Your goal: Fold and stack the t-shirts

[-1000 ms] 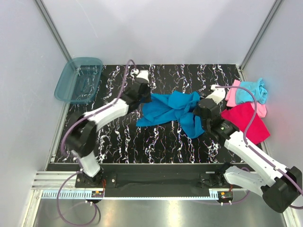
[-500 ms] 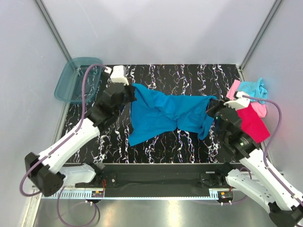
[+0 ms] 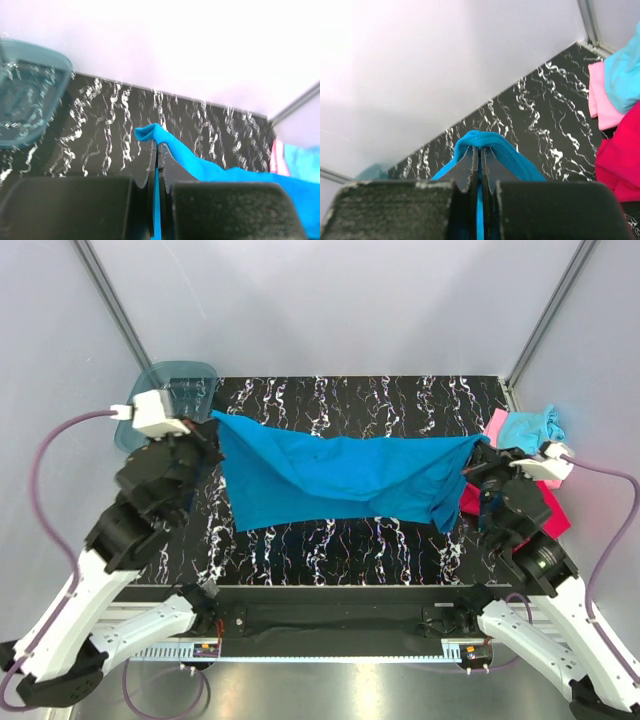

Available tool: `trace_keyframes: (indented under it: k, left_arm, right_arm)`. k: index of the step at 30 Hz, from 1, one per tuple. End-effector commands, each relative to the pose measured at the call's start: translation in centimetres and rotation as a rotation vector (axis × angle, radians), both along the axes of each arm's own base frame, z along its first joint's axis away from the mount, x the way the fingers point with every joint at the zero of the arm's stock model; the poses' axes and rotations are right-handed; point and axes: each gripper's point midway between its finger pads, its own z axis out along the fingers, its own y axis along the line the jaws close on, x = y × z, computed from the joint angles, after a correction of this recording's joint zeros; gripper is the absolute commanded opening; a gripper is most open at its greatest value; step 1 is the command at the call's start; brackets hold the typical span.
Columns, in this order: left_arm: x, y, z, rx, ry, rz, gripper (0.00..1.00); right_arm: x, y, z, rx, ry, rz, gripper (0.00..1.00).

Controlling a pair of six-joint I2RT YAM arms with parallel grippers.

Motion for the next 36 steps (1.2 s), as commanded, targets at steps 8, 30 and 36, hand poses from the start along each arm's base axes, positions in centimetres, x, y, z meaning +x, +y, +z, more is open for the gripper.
trace_keyframes:
  k: [8, 30, 36]
  left_arm:
    - [-4.3, 4.1, 4.7, -0.083, -0.106, 0.027, 0.00]
    - [7.5, -2.2, -11.0, 0.183, 0.247, 0.202, 0.00]
    - [10.8, -1.8, -14.7, 0.238, 0.300, 0.303, 0.00]
  right_arm:
    - [-3.9, -3.6, 6.3, 0.121, -0.151, -0.060, 0.00]
    - [4.4, 1.1, -12.9, 0.105, 0.284, -0.095, 0.00]
    - [6.9, -0.6, -17.2, 0.071, 0.377, -0.190, 0.00]
